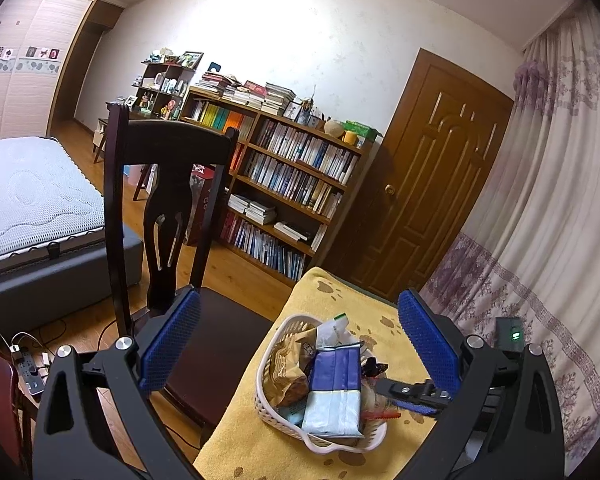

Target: Organize snacks

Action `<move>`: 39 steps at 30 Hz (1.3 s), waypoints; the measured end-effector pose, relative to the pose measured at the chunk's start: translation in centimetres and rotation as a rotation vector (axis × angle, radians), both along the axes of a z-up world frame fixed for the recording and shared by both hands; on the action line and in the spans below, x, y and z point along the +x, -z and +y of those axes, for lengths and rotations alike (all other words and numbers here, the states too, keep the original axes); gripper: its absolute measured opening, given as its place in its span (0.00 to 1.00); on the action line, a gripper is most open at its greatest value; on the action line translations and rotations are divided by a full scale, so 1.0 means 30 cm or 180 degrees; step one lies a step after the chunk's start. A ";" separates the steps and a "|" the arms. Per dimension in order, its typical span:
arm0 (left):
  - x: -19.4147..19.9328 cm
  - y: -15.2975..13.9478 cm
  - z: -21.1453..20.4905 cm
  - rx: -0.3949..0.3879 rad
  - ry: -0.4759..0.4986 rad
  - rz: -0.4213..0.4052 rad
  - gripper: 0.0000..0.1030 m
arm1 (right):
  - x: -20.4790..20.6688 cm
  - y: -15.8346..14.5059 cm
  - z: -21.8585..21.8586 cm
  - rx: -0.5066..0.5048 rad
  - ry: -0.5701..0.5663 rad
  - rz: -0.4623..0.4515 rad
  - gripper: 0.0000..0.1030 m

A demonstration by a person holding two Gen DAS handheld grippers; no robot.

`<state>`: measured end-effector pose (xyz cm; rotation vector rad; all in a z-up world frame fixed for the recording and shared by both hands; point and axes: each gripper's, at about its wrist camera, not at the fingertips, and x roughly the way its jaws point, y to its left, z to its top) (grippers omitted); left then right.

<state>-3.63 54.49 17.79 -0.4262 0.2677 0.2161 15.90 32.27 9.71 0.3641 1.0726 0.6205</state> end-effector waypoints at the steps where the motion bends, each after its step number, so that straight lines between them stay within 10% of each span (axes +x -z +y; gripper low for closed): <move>1: 0.004 0.002 -0.004 0.0032 -0.0013 0.0024 0.97 | -0.007 -0.008 -0.006 -0.0021 0.0000 -0.0042 0.52; 11: 0.036 -0.003 -0.121 0.0965 -0.0313 0.0274 0.97 | -0.153 -0.067 -0.065 -0.0724 -0.0126 -0.0767 0.63; 24: 0.016 -0.008 -0.270 0.1585 -0.0026 0.0279 0.97 | -0.404 -0.164 -0.103 -0.1292 -0.0238 -0.1764 0.81; 31: 0.017 0.011 -0.379 0.2239 0.0069 0.0405 0.97 | -0.469 -0.175 -0.093 -0.1461 -0.0304 -0.1889 0.90; 39: 0.020 0.015 -0.424 0.2411 0.0159 0.0433 0.97 | -0.473 -0.177 -0.088 -0.1475 -0.0261 -0.1908 0.94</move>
